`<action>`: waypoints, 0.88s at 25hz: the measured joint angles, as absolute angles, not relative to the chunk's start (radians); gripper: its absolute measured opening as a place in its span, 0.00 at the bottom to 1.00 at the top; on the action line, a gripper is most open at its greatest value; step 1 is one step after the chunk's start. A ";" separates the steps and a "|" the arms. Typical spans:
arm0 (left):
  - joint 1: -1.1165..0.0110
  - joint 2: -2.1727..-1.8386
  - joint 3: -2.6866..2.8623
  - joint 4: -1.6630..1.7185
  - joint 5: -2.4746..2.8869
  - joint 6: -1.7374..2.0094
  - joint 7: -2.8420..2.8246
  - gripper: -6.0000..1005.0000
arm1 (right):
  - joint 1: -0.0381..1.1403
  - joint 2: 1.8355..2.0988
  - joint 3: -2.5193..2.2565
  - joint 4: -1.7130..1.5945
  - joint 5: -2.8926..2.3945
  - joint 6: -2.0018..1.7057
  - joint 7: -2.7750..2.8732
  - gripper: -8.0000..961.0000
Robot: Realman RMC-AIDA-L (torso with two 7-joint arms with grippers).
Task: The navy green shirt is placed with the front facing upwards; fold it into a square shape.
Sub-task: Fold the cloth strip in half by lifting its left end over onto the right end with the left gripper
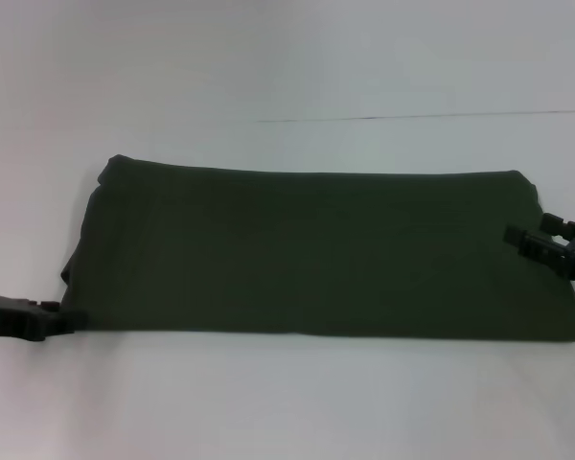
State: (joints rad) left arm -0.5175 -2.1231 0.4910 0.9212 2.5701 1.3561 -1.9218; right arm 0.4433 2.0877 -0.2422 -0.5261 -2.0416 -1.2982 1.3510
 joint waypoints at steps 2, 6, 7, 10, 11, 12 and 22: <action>-0.517 -2.123 0.498 0.921 2.570 1.355 -1.922 0.58 | 0.443 2.088 -0.242 -0.526 -2.042 -1.299 1.351 0.83; -0.521 -2.123 0.509 0.920 2.571 1.354 -1.922 0.42 | 0.443 2.088 -0.243 -0.526 -2.042 -1.300 1.355 0.83; -0.521 -2.123 0.511 0.920 2.571 1.354 -1.922 0.38 | 0.443 2.088 -0.242 -0.526 -2.042 -1.300 1.355 0.83; -0.522 -2.123 0.516 0.921 2.571 1.354 -1.917 0.26 | 0.443 2.088 -0.242 -0.526 -2.042 -1.301 1.357 0.83; -0.523 -2.123 0.519 0.921 2.571 1.354 -1.914 0.22 | 0.442 2.088 -0.241 -0.526 -2.042 -1.301 1.357 0.83; -0.523 -2.123 0.522 0.921 2.571 1.354 -1.912 0.18 | 0.441 2.088 -0.241 -0.526 -2.042 -1.301 1.357 0.83; -0.523 -2.122 0.507 0.947 2.520 1.412 -1.940 0.02 | 0.389 2.057 -0.243 -0.575 -2.071 -1.356 1.411 0.83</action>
State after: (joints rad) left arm -0.5231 -2.1219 0.5066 0.9470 2.5204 1.4120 -1.9403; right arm 0.3890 2.0567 -0.2434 -0.5748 -2.0709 -1.3559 1.4110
